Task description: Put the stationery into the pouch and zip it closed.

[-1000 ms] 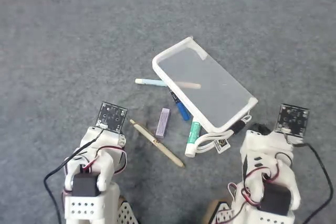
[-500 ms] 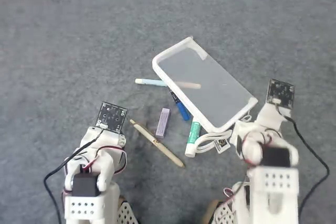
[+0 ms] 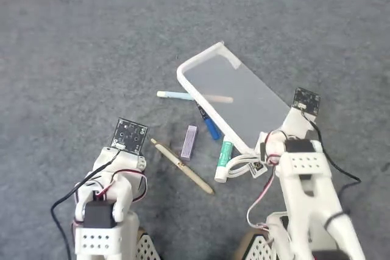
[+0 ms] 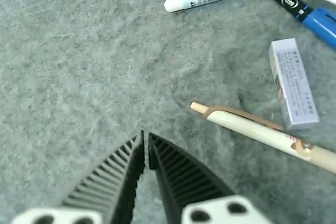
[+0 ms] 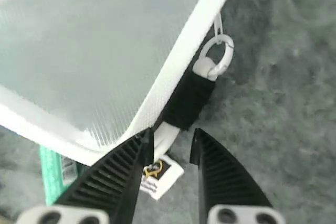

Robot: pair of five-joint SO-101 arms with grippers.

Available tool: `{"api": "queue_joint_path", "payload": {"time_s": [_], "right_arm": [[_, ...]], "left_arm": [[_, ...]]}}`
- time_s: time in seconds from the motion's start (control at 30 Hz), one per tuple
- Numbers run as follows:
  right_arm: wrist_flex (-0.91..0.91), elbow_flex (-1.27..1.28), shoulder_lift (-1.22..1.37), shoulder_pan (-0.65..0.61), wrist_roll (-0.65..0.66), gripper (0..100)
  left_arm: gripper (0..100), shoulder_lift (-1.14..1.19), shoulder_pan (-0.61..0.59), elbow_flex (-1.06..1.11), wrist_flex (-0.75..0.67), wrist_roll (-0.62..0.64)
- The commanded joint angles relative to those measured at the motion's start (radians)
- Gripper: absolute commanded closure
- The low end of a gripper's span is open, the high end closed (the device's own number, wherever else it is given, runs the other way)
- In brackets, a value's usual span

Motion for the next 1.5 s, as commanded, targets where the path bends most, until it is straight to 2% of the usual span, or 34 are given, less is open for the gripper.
{"api": "queue_joint_path", "payload": {"time_s": [0.0, 0.5, 0.7, 0.8, 0.83, 0.97, 1.3, 1.47], "right_arm": [[-0.035, -0.092, 0.056, 0.012, -0.014, 88.6], [-0.039, -0.279, 0.363, 0.128, -0.061, 88.7], [-0.039, -0.328, 0.447, 0.134, -0.061, 89.1], [-0.038, -0.333, 0.455, 0.134, -0.055, 96.5], [-0.03, -0.333, 0.444, 0.134, -0.044, 99.8], [0.03, -0.33, 0.338, 0.136, 0.051, 99.3], [0.085, -0.328, -0.114, 0.134, 0.063, 99.3], [0.054, -0.333, -0.277, 0.12, 0.221, 99.3]], "left_arm": [[99, -0.017, 0.0, -0.012, -0.031, 0.003], [99, -0.017, -0.003, -0.012, -0.031, 0.003], [99, -0.017, -0.005, -0.012, -0.031, 0.003], [99, -0.017, -0.005, -0.012, -0.031, 0.003], [99, -0.017, -0.005, -0.012, -0.031, 0.003], [99, -0.017, -0.006, -0.012, -0.031, 0.003], [99, -0.017, -0.006, -0.012, -0.031, 0.003], [99, -0.017, -0.006, -0.012, -0.031, 0.003]]}}
